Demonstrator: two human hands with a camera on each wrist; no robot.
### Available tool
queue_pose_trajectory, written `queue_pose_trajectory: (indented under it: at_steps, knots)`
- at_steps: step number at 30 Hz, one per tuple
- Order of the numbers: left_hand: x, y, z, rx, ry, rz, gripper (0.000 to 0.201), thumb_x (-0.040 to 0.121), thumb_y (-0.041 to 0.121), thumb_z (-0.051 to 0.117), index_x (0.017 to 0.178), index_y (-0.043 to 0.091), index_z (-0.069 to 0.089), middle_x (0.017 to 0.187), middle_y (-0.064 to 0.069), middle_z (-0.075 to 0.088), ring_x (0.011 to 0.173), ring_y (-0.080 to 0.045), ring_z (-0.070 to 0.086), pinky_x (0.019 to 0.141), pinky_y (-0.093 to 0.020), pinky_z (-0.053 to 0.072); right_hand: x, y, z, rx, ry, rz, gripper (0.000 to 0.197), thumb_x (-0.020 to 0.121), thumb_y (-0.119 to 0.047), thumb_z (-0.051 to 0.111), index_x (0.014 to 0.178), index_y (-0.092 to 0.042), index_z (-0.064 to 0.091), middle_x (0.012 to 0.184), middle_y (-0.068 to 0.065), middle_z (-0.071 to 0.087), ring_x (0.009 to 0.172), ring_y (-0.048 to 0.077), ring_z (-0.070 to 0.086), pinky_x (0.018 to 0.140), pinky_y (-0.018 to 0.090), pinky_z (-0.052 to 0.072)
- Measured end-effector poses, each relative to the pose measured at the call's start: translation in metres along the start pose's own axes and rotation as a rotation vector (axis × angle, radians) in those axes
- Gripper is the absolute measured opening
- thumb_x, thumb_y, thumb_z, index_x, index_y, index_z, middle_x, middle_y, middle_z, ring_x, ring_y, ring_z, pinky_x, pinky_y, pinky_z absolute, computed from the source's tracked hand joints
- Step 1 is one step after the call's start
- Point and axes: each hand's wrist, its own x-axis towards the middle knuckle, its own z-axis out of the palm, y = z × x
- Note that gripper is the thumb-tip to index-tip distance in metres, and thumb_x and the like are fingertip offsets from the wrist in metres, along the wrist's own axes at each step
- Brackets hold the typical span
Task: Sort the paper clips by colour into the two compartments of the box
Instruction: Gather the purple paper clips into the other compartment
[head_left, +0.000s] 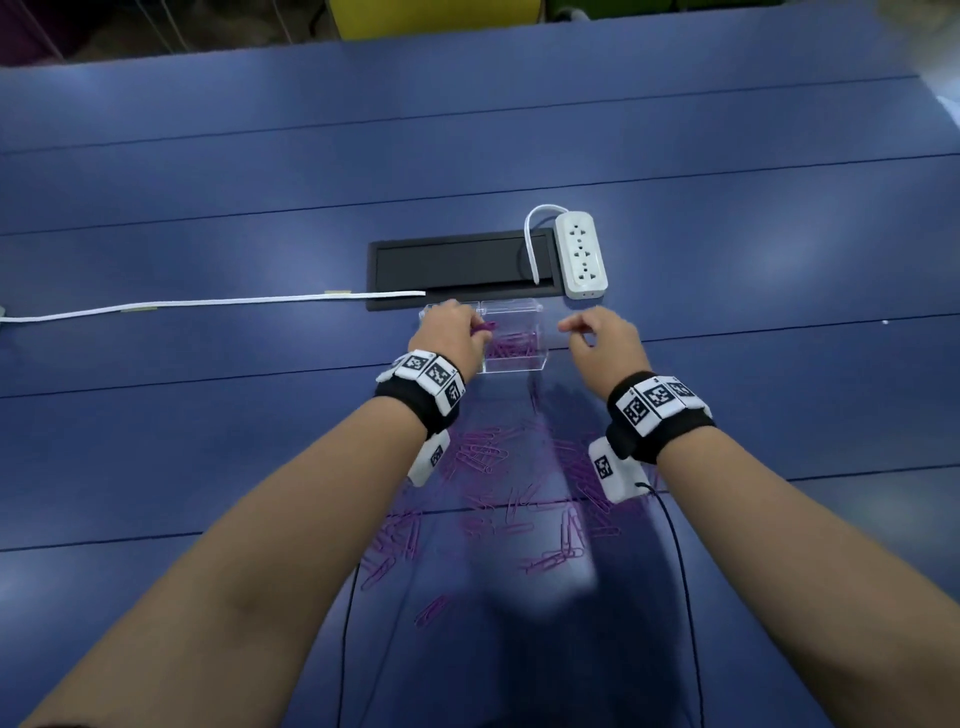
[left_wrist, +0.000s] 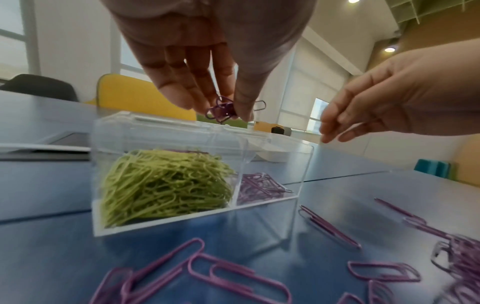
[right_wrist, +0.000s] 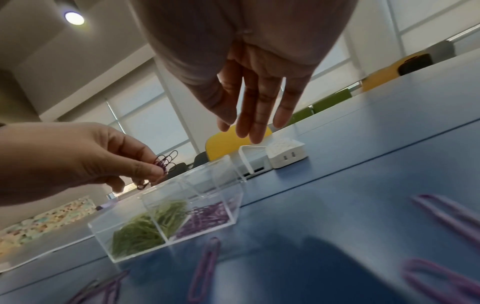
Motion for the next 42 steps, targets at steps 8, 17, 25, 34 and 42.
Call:
queue_pose_trajectory:
  at_steps: [8, 17, 25, 34, 42]
  knots:
    - [0.023, 0.024, 0.017, 0.19, -0.159, 0.138, 0.034, 0.09, 0.037, 0.061, 0.109, 0.01, 0.07, 0.112, -0.012, 0.065, 0.109, -0.029, 0.055, 0.095, -0.038, 0.046, -0.03, 0.041, -0.02, -0.059, 0.016, 0.072, 0.019, 0.089, -0.006, 0.05, 0.091, -0.011, 0.068, 0.1, 0.005, 0.065, 0.094, 0.019, 0.059, 0.086, 0.025, 0.045]
    - [-0.01, -0.042, 0.009, -0.276, 0.298, -0.249, 0.023, 0.088, 0.03, 0.062, 0.105, 0.015, 0.062, 0.111, -0.01, 0.052, 0.099, -0.025, 0.057, 0.093, -0.032, 0.044, -0.038, 0.029, 0.002, -0.064, -0.088, -0.011, 0.018, 0.087, -0.004, 0.051, 0.091, -0.012, 0.067, 0.095, 0.003, 0.062, 0.083, 0.014, 0.056, 0.081, 0.024, 0.047]
    - [-0.014, -0.066, 0.011, -0.597, 0.008, -0.499, 0.037, 0.096, 0.036, 0.049, 0.12, 0.01, 0.06, 0.088, -0.01, 0.067, 0.066, -0.02, 0.065, 0.06, -0.03, 0.057, 0.005, -0.012, 0.036, -0.105, -0.132, 0.072, 0.021, 0.092, -0.02, 0.054, 0.11, -0.01, 0.055, 0.104, 0.008, 0.054, 0.098, 0.023, 0.053, 0.09, 0.032, 0.042]
    - [-0.028, -0.064, 0.022, -0.444, 0.106, -0.344, 0.047, 0.099, 0.027, 0.042, 0.053, 0.015, 0.042, 0.071, -0.015, 0.068, 0.068, -0.028, 0.07, 0.057, -0.026, 0.046, 0.028, -0.057, 0.068, -0.294, -0.218, -0.145, 0.013, 0.09, -0.02, 0.053, 0.094, -0.014, 0.064, 0.104, 0.007, 0.057, 0.095, 0.024, 0.058, 0.082, 0.034, 0.046]
    - [-0.04, -0.064, 0.032, -0.39, 0.191, -0.273, 0.043, 0.1, 0.027, 0.038, 0.068, 0.006, 0.058, 0.09, -0.018, 0.071, 0.074, -0.032, 0.067, 0.074, -0.037, 0.052, 0.027, -0.07, 0.093, -0.54, -0.237, -0.287, 0.023, 0.087, -0.018, 0.054, 0.103, -0.007, 0.067, 0.107, 0.011, 0.054, 0.107, 0.03, 0.049, 0.091, 0.04, 0.045]
